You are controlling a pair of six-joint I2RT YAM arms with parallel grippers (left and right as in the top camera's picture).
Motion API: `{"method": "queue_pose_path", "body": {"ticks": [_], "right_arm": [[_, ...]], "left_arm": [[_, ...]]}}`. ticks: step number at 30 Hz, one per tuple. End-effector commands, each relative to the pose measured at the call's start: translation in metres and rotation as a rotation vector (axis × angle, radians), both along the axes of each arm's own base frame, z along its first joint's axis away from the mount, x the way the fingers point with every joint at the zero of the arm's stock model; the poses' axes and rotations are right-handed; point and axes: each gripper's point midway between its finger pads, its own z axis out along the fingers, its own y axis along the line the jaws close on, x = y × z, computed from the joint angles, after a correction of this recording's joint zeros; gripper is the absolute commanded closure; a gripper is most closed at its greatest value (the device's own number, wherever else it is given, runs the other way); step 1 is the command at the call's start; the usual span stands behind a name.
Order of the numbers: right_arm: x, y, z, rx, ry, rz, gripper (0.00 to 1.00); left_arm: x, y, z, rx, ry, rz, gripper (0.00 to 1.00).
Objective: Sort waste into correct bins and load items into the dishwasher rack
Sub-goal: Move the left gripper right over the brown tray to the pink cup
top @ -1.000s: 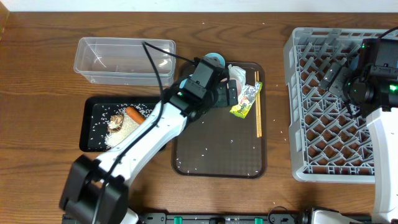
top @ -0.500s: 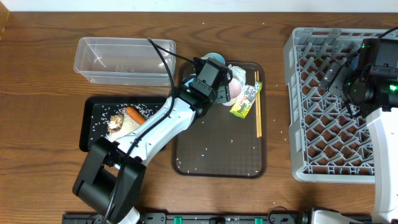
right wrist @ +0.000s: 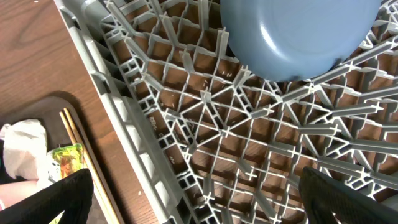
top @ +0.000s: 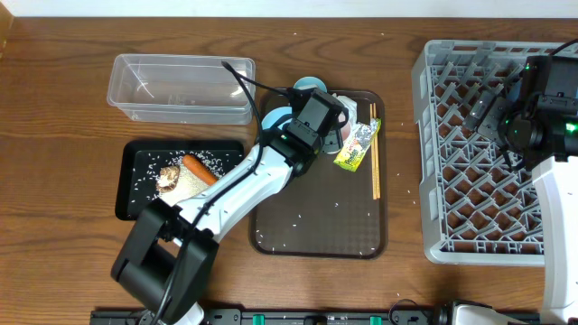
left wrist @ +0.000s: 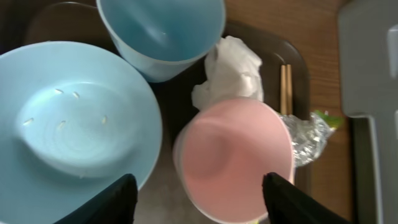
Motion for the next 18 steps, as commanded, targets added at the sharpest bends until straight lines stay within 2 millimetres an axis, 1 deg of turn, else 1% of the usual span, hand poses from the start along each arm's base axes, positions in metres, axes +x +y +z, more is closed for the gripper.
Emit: {"method": "queue_pose_path", "body": {"ticks": [1, 4, 6, 16, 17, 18], "right_arm": [[0.001, -0.003, 0.000, -0.001, 0.000, -0.017, 0.01], [0.001, -0.003, 0.000, -0.001, 0.000, -0.017, 0.01], [0.001, -0.003, 0.000, -0.001, 0.000, -0.017, 0.01], [0.001, -0.003, 0.000, -0.001, 0.000, -0.016, 0.01], [0.001, -0.003, 0.000, -0.001, 0.000, -0.017, 0.01], [0.001, -0.003, 0.000, -0.001, 0.000, -0.017, 0.01]], "left_arm": [[0.006, 0.004, -0.018, 0.008, 0.027, 0.079, 0.38], [0.005, 0.005, -0.030, 0.015, 0.053, 0.094, 0.38], [0.005, 0.005, -0.032, 0.018, 0.056, 0.094, 0.38], [0.008, 0.003, -0.028, 0.005, 0.041, 0.093, 0.47], [0.008, 0.003, -0.026, 0.003, 0.039, 0.093, 0.50], [0.008, 0.002, -0.024, -0.001, 0.034, 0.092, 0.56]]}}
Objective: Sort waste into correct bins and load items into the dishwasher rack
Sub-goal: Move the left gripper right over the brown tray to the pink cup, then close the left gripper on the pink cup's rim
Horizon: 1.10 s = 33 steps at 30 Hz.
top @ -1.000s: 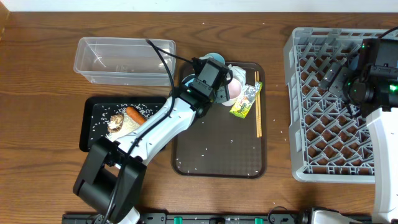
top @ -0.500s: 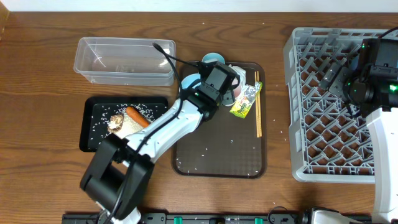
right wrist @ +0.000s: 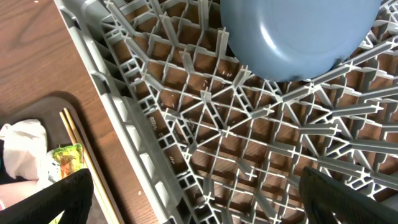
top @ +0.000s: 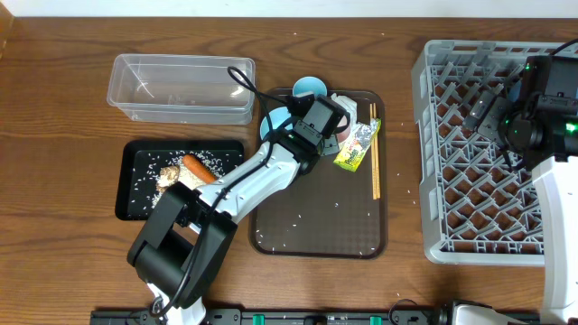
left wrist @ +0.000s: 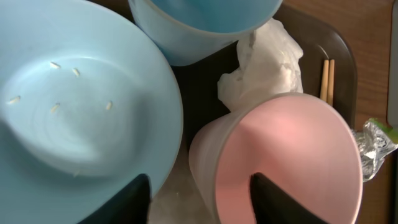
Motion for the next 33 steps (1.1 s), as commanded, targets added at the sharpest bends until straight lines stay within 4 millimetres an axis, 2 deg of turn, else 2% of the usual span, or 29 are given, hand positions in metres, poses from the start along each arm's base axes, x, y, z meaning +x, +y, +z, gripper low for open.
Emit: {"method": "queue_pose_path", "body": {"ticks": [1, 5, 9, 10, 12, 23, 27, 33], "right_arm": [[0.001, -0.003, 0.000, -0.001, 0.000, -0.017, 0.01], [0.001, -0.003, 0.000, -0.001, 0.000, -0.017, 0.01], [0.001, -0.003, 0.000, -0.001, 0.000, -0.016, 0.01], [0.001, -0.003, 0.000, -0.001, 0.000, -0.017, 0.01], [0.001, -0.003, 0.000, -0.001, 0.000, -0.017, 0.01], [0.001, -0.003, 0.000, -0.001, 0.000, -0.017, 0.01], [0.001, -0.003, 0.000, -0.001, 0.000, -0.017, 0.01], [0.001, -0.003, 0.000, -0.001, 0.000, -0.017, 0.01]], "left_arm": [[0.005, -0.001, 0.015, -0.011, -0.037, 0.011, 0.61], [0.006, -0.001, 0.025, -0.024, -0.055, 0.011, 0.71], [0.005, -0.001, 0.025, -0.022, -0.052, 0.010, 0.81], [0.004, 0.000, 0.024, -0.018, -0.047, 0.010, 0.88], [0.003, 0.000, 0.023, -0.016, -0.042, 0.009, 0.94], [0.000, -0.004, 0.029, -0.046, -0.034, -0.006, 0.94], [-0.003, -0.009, 0.042, -0.088, -0.041, -0.019, 0.94], [-0.011, -0.009, 0.073, -0.214, -0.023, 0.042, 0.94]]}}
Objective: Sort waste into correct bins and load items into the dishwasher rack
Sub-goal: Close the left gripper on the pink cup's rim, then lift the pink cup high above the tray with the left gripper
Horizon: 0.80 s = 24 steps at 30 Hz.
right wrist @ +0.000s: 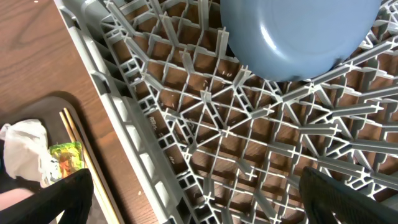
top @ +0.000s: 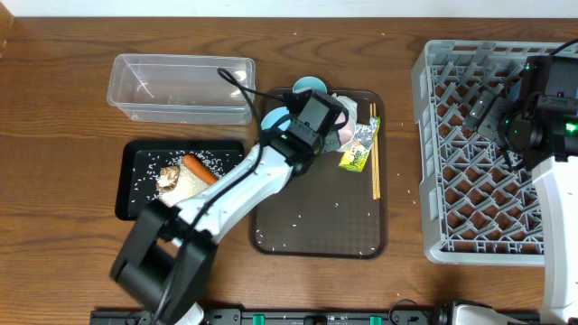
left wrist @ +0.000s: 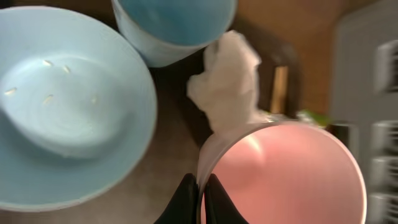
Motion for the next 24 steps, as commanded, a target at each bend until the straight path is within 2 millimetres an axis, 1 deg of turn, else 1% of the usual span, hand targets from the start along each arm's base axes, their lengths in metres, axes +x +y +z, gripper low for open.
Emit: {"method": "queue_pose_path", "body": {"ticks": [1, 5, 7, 10, 12, 14, 16, 18, 20, 23, 24], "right_arm": [[0.001, -0.003, 0.000, -0.001, 0.000, -0.016, 0.01], [0.001, -0.003, 0.000, -0.001, 0.000, -0.017, 0.01], [0.001, -0.003, 0.000, 0.000, 0.000, -0.016, 0.01], [0.001, -0.003, 0.000, -0.001, 0.000, -0.017, 0.01], [0.001, -0.003, 0.000, -0.001, 0.000, -0.017, 0.01], [0.001, -0.003, 0.000, -0.001, 0.000, -0.017, 0.01], [0.001, -0.003, 0.000, -0.001, 0.000, -0.016, 0.01], [0.001, -0.003, 0.000, -0.001, 0.000, -0.017, 0.01], [0.001, -0.003, 0.000, -0.001, 0.000, -0.016, 0.01], [0.001, -0.003, 0.000, 0.001, 0.000, -0.017, 0.01], [0.003, 0.001, 0.000, 0.029, -0.009, -0.015, 0.01]], "left_arm": [[-0.004, -0.002, 0.035, -0.113, -0.003, 0.023, 0.94], [-0.017, 0.003, 0.058, -0.198, 0.042, -0.007, 0.94], [-0.027, 0.008, 0.070, -0.276, 0.101, -0.011, 0.94], [-0.034, 0.013, 0.086, -0.381, 0.156, -0.053, 0.94], [-0.037, 0.013, 0.096, -0.464, 0.191, -0.098, 0.94], [-0.041, 0.010, 0.109, -0.563, 0.223, -0.167, 0.94], [-0.046, 0.004, 0.128, -0.687, 0.244, -0.274, 0.94], [-0.053, 0.002, 0.144, -0.773, 0.264, -0.349, 0.94], [-0.058, 0.003, 0.154, -0.828, 0.291, -0.392, 0.94], [-0.064, 0.005, 0.161, -0.868, 0.317, -0.431, 0.94], [-0.065, 0.005, 0.162, -0.875, 0.320, -0.436, 0.94]]}}
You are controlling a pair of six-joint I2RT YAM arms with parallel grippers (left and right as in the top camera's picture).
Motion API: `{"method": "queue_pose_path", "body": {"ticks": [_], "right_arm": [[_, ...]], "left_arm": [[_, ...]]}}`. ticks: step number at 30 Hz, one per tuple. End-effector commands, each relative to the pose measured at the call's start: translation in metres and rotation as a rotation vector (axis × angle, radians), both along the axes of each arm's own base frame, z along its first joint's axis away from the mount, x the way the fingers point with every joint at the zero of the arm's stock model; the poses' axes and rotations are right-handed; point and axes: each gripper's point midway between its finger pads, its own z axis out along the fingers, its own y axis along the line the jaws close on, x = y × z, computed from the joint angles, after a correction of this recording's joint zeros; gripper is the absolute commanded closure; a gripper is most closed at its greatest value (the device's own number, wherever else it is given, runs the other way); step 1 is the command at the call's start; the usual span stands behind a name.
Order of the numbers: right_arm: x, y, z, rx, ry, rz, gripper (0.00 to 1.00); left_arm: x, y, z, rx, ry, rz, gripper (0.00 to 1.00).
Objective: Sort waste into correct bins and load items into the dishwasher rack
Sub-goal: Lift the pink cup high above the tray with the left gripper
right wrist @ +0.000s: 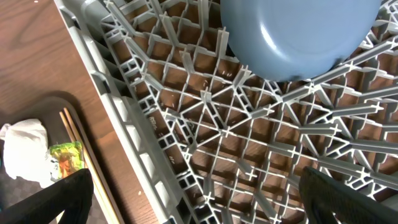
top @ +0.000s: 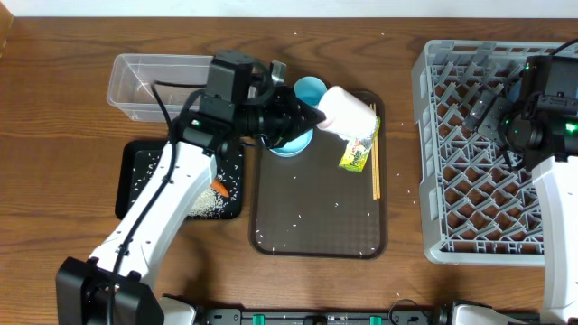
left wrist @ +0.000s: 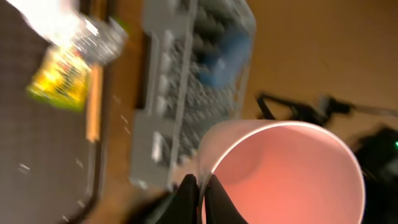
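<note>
A pink cup (top: 349, 112) hangs tipped on its side above the back of the brown tray (top: 316, 236), its rim pinched by my shut left gripper (top: 313, 116). The left wrist view shows that cup (left wrist: 292, 177) filling the lower right, with my gripper (left wrist: 200, 185) clamped on its edge. On the tray lie a light blue bowl (top: 291, 143), a blue cup (top: 310, 88), a snack wrapper (top: 357, 155) and chopsticks (top: 374, 171). My right gripper (right wrist: 199, 208) hovers open over the grey dishwasher rack (top: 479, 190), where a blue bowl (right wrist: 298, 34) sits.
A clear plastic bin (top: 163, 83) stands at the back left. In front of it a black tray (top: 135, 185) holds rice and food scraps. A white napkin (right wrist: 22, 140) lies on the brown tray's back corner. Rice grains dot the brown tray.
The left gripper, then shut on the pink cup's rim low over the tray, now holds it higher and tipped sideways, and the wrist looks toward the rack. The right arm has not moved.
The left gripper was open above the pink cup beside the blue bowl. Then it was lower, its fingers either side of the rim. Then it was shut on the rim, and now the cup is off the tray. The right gripper stayed open over the rack.
</note>
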Motion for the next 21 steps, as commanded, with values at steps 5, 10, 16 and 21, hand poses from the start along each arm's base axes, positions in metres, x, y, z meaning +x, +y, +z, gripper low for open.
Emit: {"method": "queue_pose_path", "body": {"ticks": [5, 10, 16, 21], "right_arm": [[0.009, 0.029, 0.000, 0.216, -0.045, -0.005, 0.01], [0.018, 0.086, 0.015, 0.503, -0.101, 0.173, 0.01], [0.020, 0.154, 0.078, 0.910, -0.258, 0.527, 0.01], [0.015, 0.164, 0.129, 1.209, -0.309, 0.617, 0.01]], "left_arm": [[-0.018, -0.004, 0.026, -0.128, 0.009, -0.127, 0.94], [0.002, -0.007, 0.051, -0.182, -0.096, -0.079, 0.94], [0.028, 0.008, 0.066, -0.207, -0.146, 0.021, 0.94], [0.035, 0.017, 0.069, -0.221, -0.126, 0.056, 0.94]]}}
